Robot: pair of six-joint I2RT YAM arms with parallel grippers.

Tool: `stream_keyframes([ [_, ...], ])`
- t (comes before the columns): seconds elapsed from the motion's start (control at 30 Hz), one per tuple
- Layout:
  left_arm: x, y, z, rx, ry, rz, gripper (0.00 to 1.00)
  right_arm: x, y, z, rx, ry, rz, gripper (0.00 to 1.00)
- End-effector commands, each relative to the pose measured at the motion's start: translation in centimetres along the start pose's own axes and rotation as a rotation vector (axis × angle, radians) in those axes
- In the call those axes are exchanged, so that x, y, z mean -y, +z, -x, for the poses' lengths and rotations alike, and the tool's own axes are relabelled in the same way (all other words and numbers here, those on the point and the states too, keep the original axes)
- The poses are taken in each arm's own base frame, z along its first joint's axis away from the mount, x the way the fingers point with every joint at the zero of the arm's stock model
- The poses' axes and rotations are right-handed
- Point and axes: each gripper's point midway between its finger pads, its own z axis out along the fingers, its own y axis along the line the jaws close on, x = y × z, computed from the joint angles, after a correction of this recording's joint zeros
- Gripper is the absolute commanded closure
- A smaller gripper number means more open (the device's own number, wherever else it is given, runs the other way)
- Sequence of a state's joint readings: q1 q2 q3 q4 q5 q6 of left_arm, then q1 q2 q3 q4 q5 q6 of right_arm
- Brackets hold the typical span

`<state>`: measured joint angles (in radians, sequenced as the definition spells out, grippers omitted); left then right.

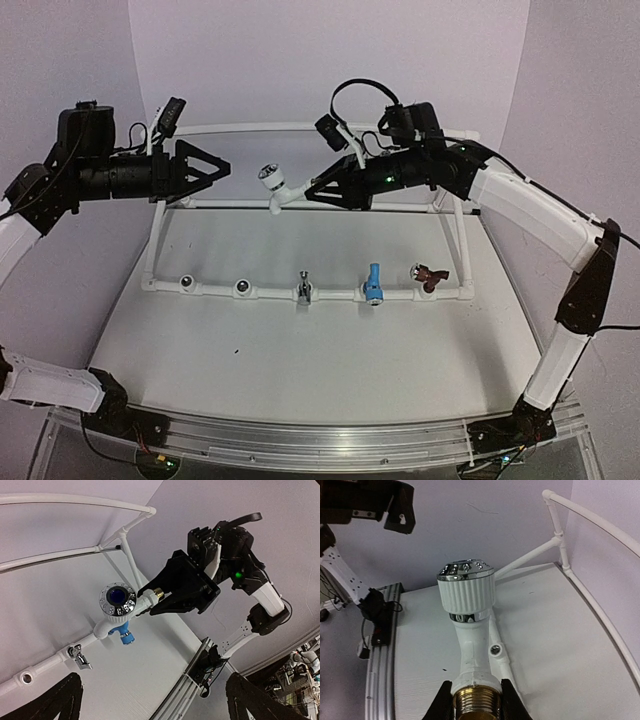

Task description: Install the water faucets

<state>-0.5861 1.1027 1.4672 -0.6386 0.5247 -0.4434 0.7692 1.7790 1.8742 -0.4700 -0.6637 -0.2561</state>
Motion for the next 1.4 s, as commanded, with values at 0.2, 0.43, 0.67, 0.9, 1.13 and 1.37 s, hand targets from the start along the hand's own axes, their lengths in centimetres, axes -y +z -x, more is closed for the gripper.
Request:
stream_keyframes([
  [0.2, 2.8, 1.8, -0.2, 0.023, 0.051, -0.273, 0.02, -6.1, -3.7, 8.3, 0.256, 0.178, 0.409, 1.0],
  [0.43, 3.6, 1.3, 0.7, 0.11, 0.074, -0.331, 0.08, -4.9, -4.5, 10.8, 0.355, 0.321, 0.441, 1.0],
  [0.67, 3.5, 2.6, 1.1, 0.116, 0.038, -0.385, 0.21, -4.7, -3.9, 10.4, 0.381, 0.423, 0.509, 1.0],
  [0.9, 4.4, 3.6, 2.4, 0.117, 0.013, -0.457, 0.32, -4.8, -3.6, 10.1, 0.404, 0.484, 0.571, 1.0],
  [1.13, 4.2, 4.5, 2.1, 0.086, -0.025, -0.469, 0.52, -4.7, -3.2, 9.5, 0.41, 0.502, 0.601, 1.0],
  [1.37, 4.4, 4.7, 2.2, 0.092, -0.024, -0.481, 0.62, -4.4, -2.7, 8.6, 0.419, 0.543, 0.611, 1.0],
])
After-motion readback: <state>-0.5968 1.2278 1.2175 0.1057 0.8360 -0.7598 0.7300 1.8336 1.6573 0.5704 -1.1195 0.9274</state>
